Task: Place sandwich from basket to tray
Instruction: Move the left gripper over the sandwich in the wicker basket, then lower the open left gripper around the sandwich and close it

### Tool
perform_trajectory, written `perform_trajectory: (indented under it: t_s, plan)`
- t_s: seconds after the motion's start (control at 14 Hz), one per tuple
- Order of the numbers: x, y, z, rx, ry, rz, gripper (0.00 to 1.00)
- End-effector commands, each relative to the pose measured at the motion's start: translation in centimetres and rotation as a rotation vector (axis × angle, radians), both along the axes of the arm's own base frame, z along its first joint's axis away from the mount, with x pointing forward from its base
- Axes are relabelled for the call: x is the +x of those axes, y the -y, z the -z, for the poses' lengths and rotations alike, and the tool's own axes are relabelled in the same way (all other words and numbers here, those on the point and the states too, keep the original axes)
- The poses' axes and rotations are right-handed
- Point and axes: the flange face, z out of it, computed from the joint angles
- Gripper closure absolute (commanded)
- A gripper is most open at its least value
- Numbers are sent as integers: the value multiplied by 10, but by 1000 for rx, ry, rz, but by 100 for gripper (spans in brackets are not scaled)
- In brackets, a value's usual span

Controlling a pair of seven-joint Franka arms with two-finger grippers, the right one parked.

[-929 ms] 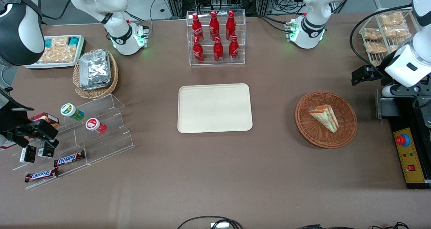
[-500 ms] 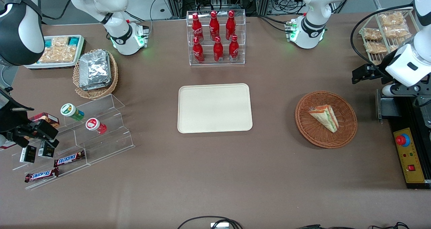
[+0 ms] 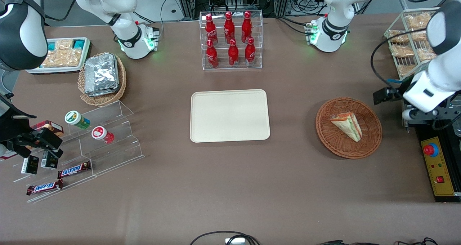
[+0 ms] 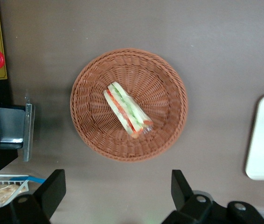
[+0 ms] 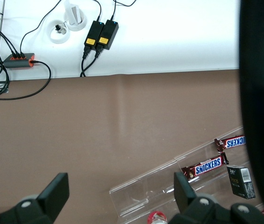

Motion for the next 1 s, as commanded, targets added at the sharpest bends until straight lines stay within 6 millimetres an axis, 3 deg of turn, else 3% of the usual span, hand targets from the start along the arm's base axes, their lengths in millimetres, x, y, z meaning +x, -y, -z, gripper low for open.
perform_trajectory:
  t_s: [0.0,0.21,0.43,0.93]
  plan:
    - [-18,-11,43,21,37,-63,0]
    - [-23,-9,94,30,58,-198,0]
    - [-33,0,129,55,78,-341,0]
    - [-32,16,184,98,80,-561,0]
